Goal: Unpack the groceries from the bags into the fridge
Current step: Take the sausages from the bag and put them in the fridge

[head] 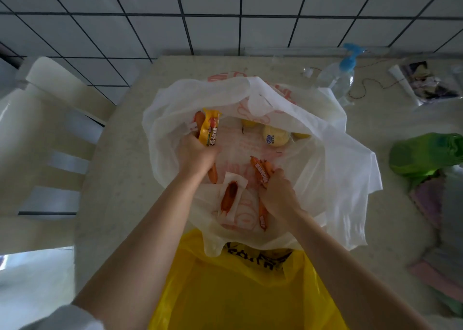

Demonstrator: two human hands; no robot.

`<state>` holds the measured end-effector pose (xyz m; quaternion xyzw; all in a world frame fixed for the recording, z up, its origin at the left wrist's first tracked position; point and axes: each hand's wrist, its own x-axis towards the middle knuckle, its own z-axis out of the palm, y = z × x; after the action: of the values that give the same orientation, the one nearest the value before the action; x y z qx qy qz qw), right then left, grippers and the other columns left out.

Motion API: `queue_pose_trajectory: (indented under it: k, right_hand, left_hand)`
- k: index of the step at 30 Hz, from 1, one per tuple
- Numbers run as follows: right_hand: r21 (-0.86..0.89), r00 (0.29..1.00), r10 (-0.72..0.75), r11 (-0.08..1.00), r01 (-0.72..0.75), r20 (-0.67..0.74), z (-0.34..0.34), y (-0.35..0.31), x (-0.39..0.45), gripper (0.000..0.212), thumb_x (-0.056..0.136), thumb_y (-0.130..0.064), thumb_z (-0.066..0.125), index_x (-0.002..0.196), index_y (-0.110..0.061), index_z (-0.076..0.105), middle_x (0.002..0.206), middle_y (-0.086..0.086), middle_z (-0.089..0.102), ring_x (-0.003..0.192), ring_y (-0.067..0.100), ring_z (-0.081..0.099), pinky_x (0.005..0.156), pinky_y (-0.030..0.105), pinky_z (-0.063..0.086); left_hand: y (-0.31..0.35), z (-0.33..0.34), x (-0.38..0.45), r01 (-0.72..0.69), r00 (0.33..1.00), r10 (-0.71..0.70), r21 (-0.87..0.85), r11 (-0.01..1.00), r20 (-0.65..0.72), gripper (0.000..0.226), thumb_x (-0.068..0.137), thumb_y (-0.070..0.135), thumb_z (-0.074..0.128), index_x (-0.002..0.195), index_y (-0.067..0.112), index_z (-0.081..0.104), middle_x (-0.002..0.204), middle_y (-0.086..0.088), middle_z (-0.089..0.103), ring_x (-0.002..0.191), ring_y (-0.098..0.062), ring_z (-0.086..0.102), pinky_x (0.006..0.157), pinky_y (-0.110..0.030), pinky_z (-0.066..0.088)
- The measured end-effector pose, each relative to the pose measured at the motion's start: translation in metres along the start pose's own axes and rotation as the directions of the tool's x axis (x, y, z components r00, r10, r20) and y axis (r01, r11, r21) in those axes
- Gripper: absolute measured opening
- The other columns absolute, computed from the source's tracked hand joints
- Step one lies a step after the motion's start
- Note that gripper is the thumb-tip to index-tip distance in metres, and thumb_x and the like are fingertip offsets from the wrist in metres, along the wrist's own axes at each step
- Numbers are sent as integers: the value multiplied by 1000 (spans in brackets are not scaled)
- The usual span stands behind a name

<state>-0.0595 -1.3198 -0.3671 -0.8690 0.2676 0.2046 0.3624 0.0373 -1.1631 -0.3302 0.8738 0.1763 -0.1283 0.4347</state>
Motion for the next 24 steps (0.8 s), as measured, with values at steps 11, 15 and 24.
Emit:
queue_pose_trajectory:
  k: [11,15,24]
  right_hand:
    - [-31,997,59,998,-58,47,-2,2,-14,55,93,-42,51,129,-3,36,119,13,55,103,33,59,82,42,50]
    - [-6,998,53,999,-53,29,-2,1,-17,58,93,-44,52,130,-3,36,122,14,54,108,33,57,85,38,46]
    - [-227,1000,-22,974,22,-1,7,1,-16,32,99,-23,46,125,-5,48,115,8,51,112,26,56,83,29,42]
  left_hand:
    - [2,-5,-72,-202,979,199,-74,977,-48,20,74,7,66,67,15,50,52,6,49,41,-4,43,40,-10,32]
    - [-21,10,-72,8,986,-33,157,988,161,14,78,21,71,77,14,59,64,3,57,55,-11,55,41,-14,35]
    - [-51,49,-70,13,979,-108,473,881,174,63,82,52,65,120,4,53,122,-17,53,117,-35,49,99,-43,42]
